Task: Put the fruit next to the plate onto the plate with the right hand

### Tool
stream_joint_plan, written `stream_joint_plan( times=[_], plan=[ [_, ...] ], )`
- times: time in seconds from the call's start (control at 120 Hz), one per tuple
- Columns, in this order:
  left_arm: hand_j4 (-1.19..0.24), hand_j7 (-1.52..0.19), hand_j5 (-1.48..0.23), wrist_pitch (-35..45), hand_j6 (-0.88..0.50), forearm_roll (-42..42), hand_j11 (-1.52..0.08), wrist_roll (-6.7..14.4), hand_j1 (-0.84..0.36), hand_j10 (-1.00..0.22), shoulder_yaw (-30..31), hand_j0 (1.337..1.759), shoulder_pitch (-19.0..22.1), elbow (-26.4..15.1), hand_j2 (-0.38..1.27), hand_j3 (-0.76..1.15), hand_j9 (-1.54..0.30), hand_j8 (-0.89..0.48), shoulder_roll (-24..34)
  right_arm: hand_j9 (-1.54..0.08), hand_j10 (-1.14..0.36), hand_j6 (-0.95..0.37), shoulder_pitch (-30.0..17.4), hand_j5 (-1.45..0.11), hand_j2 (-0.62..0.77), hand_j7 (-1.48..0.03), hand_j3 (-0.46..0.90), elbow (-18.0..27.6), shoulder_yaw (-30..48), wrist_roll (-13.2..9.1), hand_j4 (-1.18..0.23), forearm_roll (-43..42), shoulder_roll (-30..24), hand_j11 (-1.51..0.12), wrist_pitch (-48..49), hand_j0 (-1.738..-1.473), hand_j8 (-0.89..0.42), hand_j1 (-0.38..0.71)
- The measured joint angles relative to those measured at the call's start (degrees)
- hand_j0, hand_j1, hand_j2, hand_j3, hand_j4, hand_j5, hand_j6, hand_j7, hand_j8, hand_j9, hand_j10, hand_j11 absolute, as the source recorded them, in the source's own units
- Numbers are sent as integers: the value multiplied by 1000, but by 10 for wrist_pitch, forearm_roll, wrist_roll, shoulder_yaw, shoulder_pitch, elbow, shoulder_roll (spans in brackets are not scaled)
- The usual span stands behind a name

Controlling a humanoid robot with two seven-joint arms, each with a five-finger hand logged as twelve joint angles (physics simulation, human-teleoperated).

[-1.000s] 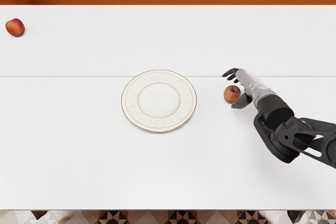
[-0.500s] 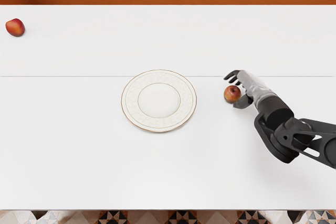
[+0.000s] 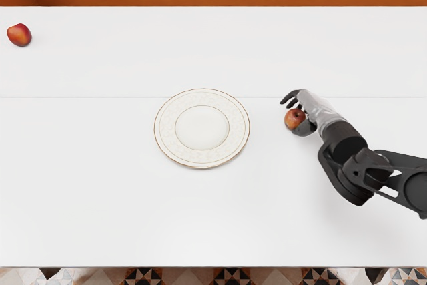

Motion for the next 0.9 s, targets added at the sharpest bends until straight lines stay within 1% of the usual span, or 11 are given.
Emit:
stream_joint_plan(
  times=[0.167, 0.333, 0.4, 0.658, 0.842, 0.85, 0.858, 0.867, 0.9],
  plan=[
    [-233, -303, -303, 0, -233, 0, -303, 0, 69, -233, 0, 1658, 1, 0, 46, 0, -303, -233, 0, -659, -501, -504, 0, -654, -29, -653, 0, 0, 0, 0, -504, 0, 1, -658, 0, -1657, -428, 234],
    [-233, -303, -303, 0, -233, 0, -303, 0, 69, -233, 0, 1658, 0, 0, 46, 0, -303, -233, 0, -723, -550, -495, 0, -713, 44, -716, 0, 0, -1, 0, -556, -1, 1, -722, 1, -1656, -414, 249],
    [-233, -303, -303, 0, -233, 0, -304, 0, 69, -233, 0, 1658, 0, 0, 47, 0, -303, -233, 0, -746, -568, -482, 0, -732, 52, -738, 0, 1, -1, 0, -575, -2, 1, -745, 1, -1655, -402, 256],
    [-233, -303, -303, 0, -233, 0, -304, 0, 69, -233, 0, 1658, 0, 0, 47, 0, -304, -233, 0, -823, -540, -443, -4, -790, 66, -821, -1, 1, -1, 3, -656, -7, 1, -832, 1, -1652, -368, 270],
    [-233, -304, -303, 0, -233, 0, -304, 0, 69, -233, 0, 1658, 0, 0, 47, 0, -304, -233, 0, -877, -582, -474, -4, -836, 150, -877, -1, 0, -3, 6, -703, -7, 0, -889, 1, -1650, -397, 268],
    [-233, -304, -303, 0, -233, 0, -304, 0, 69, -233, 0, 1658, 0, 0, 47, 0, -304, -233, 0, -880, -585, -476, -4, -838, 161, -878, -23, 0, -3, 6, -704, -7, 0, -891, 1, -1650, -400, 268],
    [-233, -304, -303, 0, -233, 0, -304, 0, 69, -233, 0, 1658, 0, 0, 47, 0, -304, -233, 0, -879, -585, -473, -4, -838, 110, -880, 80, 0, -3, 6, -706, -7, 0, -891, 0, -1649, -397, 268],
    [-233, -304, -303, 0, -233, 0, -304, 0, 69, -233, 0, 1658, 0, 0, 47, 0, -304, -233, 0, -879, -583, -469, -4, -839, 91, -882, 101, 0, -3, 6, -708, -7, 0, -891, 0, -1648, -394, 265],
    [-233, -304, -303, 0, -233, 0, -304, 0, 69, -233, 0, 1658, 0, 0, 47, 0, -304, -233, 0, -881, -584, -465, -4, -844, 59, -888, 110, 0, -3, 6, -713, -7, 0, -893, 0, -1646, -392, 253]
  ],
)
